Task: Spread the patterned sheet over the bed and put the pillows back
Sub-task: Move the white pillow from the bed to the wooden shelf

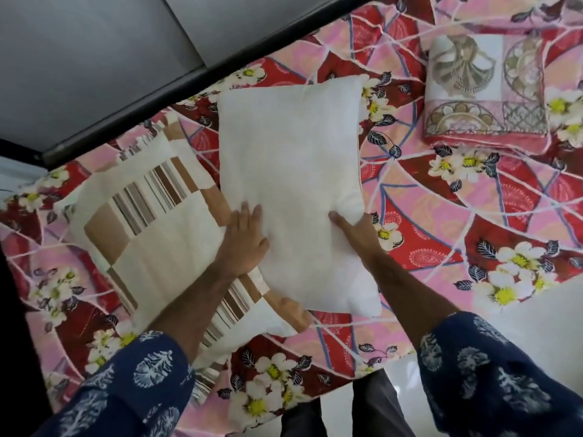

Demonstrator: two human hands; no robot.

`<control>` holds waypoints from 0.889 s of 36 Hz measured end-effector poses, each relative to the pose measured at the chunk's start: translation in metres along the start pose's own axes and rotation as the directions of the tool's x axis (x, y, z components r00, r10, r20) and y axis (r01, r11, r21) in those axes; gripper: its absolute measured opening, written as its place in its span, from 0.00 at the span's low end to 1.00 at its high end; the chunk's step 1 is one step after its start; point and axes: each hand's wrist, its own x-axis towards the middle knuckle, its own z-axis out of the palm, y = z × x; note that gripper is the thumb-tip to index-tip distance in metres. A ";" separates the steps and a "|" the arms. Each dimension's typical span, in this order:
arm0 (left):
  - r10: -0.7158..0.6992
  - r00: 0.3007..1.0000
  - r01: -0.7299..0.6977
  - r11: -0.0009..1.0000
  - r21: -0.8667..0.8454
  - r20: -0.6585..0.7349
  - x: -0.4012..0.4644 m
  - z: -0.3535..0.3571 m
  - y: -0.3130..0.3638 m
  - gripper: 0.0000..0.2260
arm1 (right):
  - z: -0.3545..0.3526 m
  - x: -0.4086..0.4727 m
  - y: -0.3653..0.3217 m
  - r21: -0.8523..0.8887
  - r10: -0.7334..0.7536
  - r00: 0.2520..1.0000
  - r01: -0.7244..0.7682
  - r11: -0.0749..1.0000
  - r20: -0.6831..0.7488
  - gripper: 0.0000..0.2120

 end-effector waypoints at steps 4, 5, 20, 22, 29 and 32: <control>-0.013 1.000 0.010 0.996 -0.086 -0.029 -0.004 -0.003 0.003 0.34 | 0.000 -0.017 -0.021 -0.026 -0.056 0.998 0.056 0.998 -0.028 0.24; -0.021 0.999 0.016 0.990 -0.139 -0.038 -0.005 -0.004 0.003 0.33 | -0.001 -0.024 -0.029 0.000 -0.084 0.996 0.084 0.996 -0.013 0.19; 0.002 0.990 0.073 0.842 -0.535 0.138 -0.013 0.053 0.046 0.46 | -0.148 -0.050 0.016 -0.251 0.022 0.993 0.008 0.968 0.116 0.29; -0.104 0.987 0.161 0.643 -0.749 0.122 -0.002 0.062 0.059 0.47 | -0.142 -0.026 0.021 -0.227 -0.025 0.996 0.043 0.973 0.080 0.32; -0.416 0.860 0.418 0.243 -0.875 0.296 0.024 0.058 0.074 0.40 | -0.120 0.002 0.009 -0.055 0.013 0.998 -0.017 0.998 -0.057 0.33; -0.383 0.867 0.429 0.250 -0.868 0.318 0.012 0.044 0.074 0.50 | -0.125 -0.024 0.003 -0.049 0.000 0.997 -0.004 0.999 -0.073 0.27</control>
